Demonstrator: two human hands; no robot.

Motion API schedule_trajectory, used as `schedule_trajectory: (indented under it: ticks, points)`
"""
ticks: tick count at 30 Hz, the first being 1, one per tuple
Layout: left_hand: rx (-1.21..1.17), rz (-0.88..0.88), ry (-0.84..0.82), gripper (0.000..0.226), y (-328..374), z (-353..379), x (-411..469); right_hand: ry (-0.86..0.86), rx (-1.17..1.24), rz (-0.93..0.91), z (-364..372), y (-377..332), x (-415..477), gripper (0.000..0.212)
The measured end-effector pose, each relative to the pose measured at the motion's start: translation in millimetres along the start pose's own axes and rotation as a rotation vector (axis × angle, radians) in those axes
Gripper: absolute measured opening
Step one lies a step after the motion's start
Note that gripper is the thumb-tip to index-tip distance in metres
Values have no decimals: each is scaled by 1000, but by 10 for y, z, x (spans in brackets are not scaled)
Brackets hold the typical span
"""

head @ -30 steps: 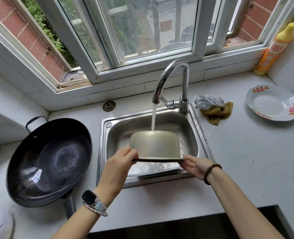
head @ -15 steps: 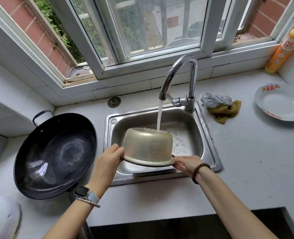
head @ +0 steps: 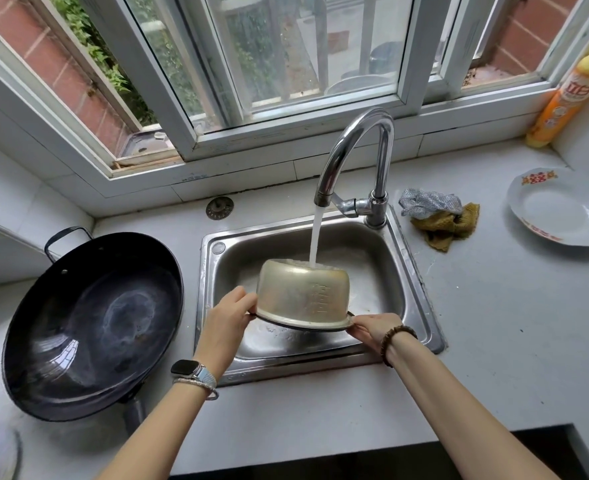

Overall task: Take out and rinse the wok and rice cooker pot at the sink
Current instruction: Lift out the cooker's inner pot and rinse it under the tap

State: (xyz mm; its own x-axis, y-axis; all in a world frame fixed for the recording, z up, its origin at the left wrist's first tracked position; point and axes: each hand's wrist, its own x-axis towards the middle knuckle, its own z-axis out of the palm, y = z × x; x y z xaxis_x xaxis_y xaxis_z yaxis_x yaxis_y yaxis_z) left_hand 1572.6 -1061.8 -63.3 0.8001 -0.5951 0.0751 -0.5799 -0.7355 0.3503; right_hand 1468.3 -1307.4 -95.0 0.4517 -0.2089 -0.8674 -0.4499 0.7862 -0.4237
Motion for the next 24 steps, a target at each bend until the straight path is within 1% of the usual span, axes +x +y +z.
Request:
schedule_trajectory:
  ticks: [3,4,6,8,9,11,13,14,17,19,21,24]
  points:
    - [-24,11,-13,35,25,83,130,52,-25,-1,-48,-73,66,41]
    - [-28,15,-15,34,31,108,165,50,-41,13,-70,-98,80,38]
    - [-37,13,-14,33,32,166,226,21,5,39,-101,-154,95,30]
    - [-46,0,-12,33,21,220,278,55,-31,30,-131,-178,115,30]
    - [-50,-1,-8,33,13,241,297,84,-76,7,-148,-167,147,34]
    - [-57,1,-8,33,6,265,324,118,-164,-59,-152,-161,204,49]
    - [-54,5,-11,32,3,279,343,99,-163,-55,-200,-145,265,66]
    - [-52,8,-9,31,1,287,349,99,-164,-63,-198,-154,244,67]
    - [-53,22,-3,31,-9,292,340,94,-88,-32,-140,-200,164,50]
    - [-59,24,2,32,-23,278,315,99,-70,-22,-118,-198,167,47]
    - [-61,17,9,34,-54,263,279,50,-32,-11,-62,-191,141,43]
    - [-52,-3,1,39,-125,242,222,7,-39,-5,39,-160,143,22]
